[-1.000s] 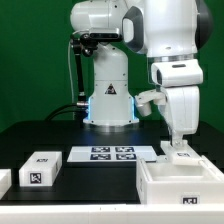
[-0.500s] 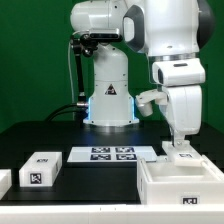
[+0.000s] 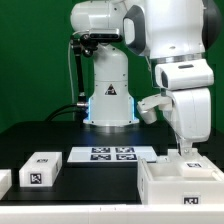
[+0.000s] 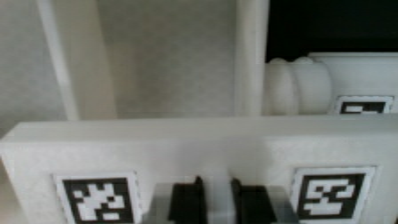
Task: Assemble cabinet
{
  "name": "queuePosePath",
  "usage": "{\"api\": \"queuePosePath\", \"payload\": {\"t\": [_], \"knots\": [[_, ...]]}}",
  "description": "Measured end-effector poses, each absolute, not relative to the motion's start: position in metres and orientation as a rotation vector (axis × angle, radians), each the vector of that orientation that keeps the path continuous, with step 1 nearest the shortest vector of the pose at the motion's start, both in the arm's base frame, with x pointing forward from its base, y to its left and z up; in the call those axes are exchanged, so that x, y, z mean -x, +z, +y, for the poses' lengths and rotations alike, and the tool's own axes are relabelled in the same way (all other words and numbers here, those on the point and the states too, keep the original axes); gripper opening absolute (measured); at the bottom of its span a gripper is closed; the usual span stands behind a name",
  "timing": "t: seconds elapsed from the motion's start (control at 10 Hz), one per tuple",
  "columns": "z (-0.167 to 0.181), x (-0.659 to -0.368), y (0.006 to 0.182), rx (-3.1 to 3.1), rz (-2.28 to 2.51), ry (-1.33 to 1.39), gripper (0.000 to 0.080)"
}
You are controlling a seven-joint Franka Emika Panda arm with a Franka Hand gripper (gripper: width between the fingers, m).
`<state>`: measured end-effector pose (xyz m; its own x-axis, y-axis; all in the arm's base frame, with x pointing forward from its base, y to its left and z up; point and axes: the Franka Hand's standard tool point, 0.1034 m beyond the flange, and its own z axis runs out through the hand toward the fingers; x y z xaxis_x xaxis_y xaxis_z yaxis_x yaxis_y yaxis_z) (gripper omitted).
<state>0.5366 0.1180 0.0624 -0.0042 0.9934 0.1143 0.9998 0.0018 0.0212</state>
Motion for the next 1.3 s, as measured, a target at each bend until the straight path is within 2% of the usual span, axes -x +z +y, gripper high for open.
{"api": "queuePosePath", "payload": {"t": [0.3, 0.6, 0.8, 1.3], "knots": [[0.117, -0.539, 0.062, 2.161, -2.183, -0.151, 0.0061], [0.117, -0.572, 0.063, 2.17, -2.171, -0.187, 0.0061], [0.117, -0.584, 0.061, 2.176, -2.161, -0.199, 0.0061], [0.118, -0.584, 0.061, 2.174, -2.159, -0.193, 0.0062]]}}
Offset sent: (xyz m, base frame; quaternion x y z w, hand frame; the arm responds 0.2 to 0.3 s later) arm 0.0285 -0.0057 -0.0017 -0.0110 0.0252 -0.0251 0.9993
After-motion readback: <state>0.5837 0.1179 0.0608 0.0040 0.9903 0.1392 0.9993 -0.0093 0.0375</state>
